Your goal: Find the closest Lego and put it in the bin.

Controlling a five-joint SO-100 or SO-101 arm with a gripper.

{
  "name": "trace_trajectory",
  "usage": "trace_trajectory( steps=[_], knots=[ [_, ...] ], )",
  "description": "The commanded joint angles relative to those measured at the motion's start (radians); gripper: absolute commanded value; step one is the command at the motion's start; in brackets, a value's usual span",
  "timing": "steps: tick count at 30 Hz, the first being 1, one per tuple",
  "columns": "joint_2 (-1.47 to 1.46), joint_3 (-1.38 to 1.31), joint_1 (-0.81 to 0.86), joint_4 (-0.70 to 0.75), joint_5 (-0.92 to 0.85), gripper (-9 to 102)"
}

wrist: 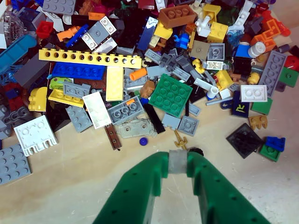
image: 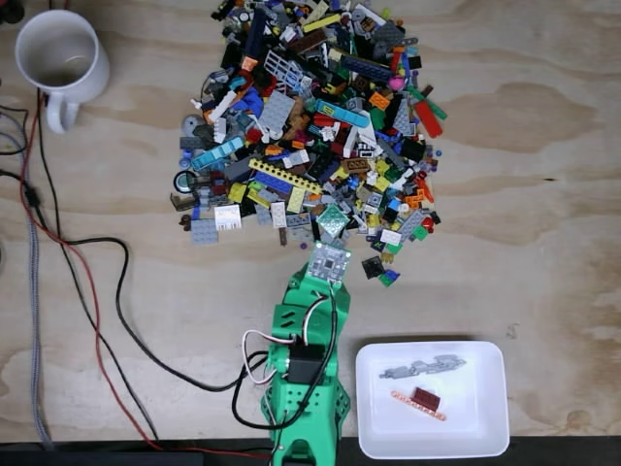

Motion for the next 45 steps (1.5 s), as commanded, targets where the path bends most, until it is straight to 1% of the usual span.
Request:
trace_trajectory(
  steps=[1,7,10,13,17,18,19,20,23,27,29,34,41,45],
  knots=[
    [-0.089,0.080,0.049,-0.115,0.043,0],
    [-0.095,0.080,0.049,-0.114,0.046,0],
    [-0.160,0.060,0.051,-0.121,0.058,0],
    [-0.339,-0.037,0.077,-0.121,0.109,0],
    [-0.676,-0.215,0.109,-0.051,0.221,0],
    [-0.727,-0.227,0.112,-0.051,0.249,2],
    [-0.778,-0.238,0.118,-0.046,0.262,6],
    [-0.822,-0.242,0.126,-0.054,0.285,10],
    [-0.917,-0.229,0.149,-0.074,0.321,12],
    [-0.982,-0.179,0.163,-0.140,0.339,14],
    [-0.999,-0.172,0.155,-0.149,0.357,18],
    [-1.074,-0.163,0.143,-0.207,0.382,18],
    [-1.187,-0.158,0.170,-0.285,0.379,15],
    [-1.210,-0.161,0.175,-0.308,0.376,14]
  ],
)
